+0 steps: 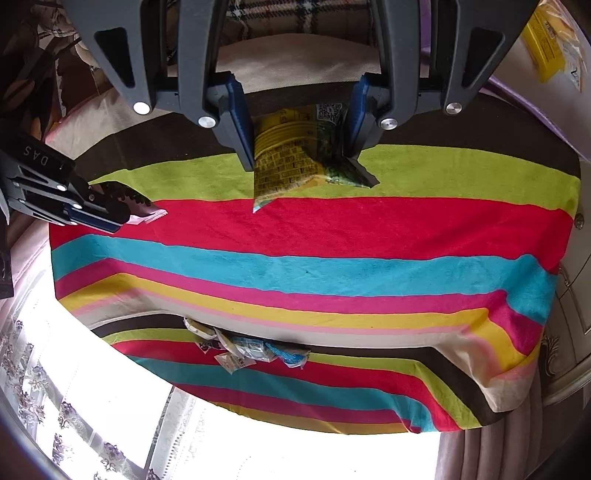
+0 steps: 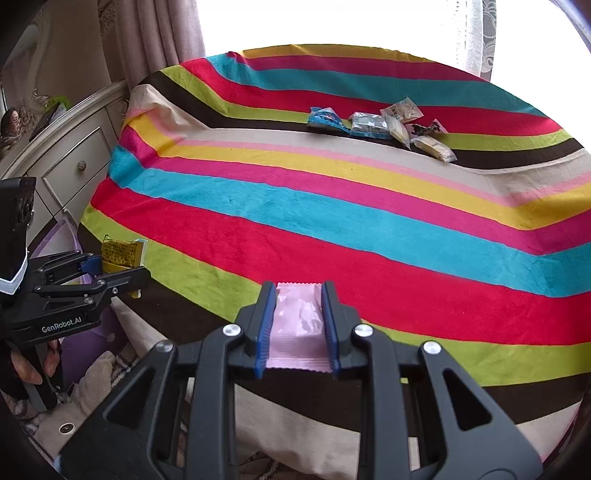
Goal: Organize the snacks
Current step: 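Carry the yellow-green bag and pink candy bar over to the box, then open both grippers to drop the two snacks into the box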
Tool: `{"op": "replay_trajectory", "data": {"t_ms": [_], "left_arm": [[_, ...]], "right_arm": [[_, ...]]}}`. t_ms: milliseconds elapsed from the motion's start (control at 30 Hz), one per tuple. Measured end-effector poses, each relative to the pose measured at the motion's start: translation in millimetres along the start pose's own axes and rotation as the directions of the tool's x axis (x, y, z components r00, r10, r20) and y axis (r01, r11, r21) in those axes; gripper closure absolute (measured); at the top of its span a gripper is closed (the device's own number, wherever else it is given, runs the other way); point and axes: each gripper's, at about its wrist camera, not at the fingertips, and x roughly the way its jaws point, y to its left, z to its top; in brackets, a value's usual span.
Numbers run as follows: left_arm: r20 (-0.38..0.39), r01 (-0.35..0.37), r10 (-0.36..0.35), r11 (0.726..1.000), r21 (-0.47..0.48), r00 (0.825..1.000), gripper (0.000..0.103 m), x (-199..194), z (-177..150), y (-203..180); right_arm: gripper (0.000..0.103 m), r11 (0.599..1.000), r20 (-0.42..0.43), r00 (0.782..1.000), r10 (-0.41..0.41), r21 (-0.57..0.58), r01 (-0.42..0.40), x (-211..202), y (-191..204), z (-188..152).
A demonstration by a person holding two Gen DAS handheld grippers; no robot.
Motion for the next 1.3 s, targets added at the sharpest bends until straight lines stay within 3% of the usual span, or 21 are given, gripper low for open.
{"op": "replay_trajectory", "data": {"t_ms": [500,800,1033,1133,1167,1200,1233,1267,1300], "left_arm": [[0.053,-0.078,0.086,0.986,-0.146,0.995,0.058,-56,-26,74],[0.088,-0.163,0.195,0.945,-0.282,0.977,0.057,-101,-47,132],[0.064,-0.275,0.326,0.874,-0.4,0.943,0.057,-128,-73,186],[0.034,-0.338,0.393,0.829,-0.446,0.919,0.057,-136,-83,207],[0.019,-0.373,0.429,0.805,-0.462,0.903,0.056,-138,-85,212],[0.004,-0.408,0.467,0.776,-0.481,0.884,0.049,-141,-86,218],[-0.01,-0.432,0.494,0.75,-0.501,0.869,0.044,-143,-88,222],[-0.023,-0.45,0.514,0.727,-0.518,0.857,0.036,-144,-88,225],[-0.032,-0.464,0.529,0.711,-0.528,0.848,0.03,-145,-86,227]], "right_arm": [[0.074,0.968,0.0,0.989,0.146,-0.206,-0.143,-6,97,17],[0.074,0.873,-0.03,0.955,0.296,-0.397,-0.283,-10,194,31],[0.074,0.751,-0.123,0.889,0.441,-0.491,-0.44,-5,263,17],[0.074,0.692,-0.151,0.845,0.513,-0.509,-0.511,-1,285,10],[0.072,0.667,-0.164,0.816,0.554,-0.5,-0.553,0,288,9],[0.069,0.641,-0.183,0.785,0.592,-0.482,-0.597,1,290,8],[0.058,0.629,-0.197,0.765,0.613,-0.465,-0.623,2,290,9],[0.045,0.636,-0.186,0.764,0.617,-0.454,-0.624,2,287,9],[0.041,0.651,-0.161,0.771,0.617,-0.447,-0.614,2,281,11]]}}
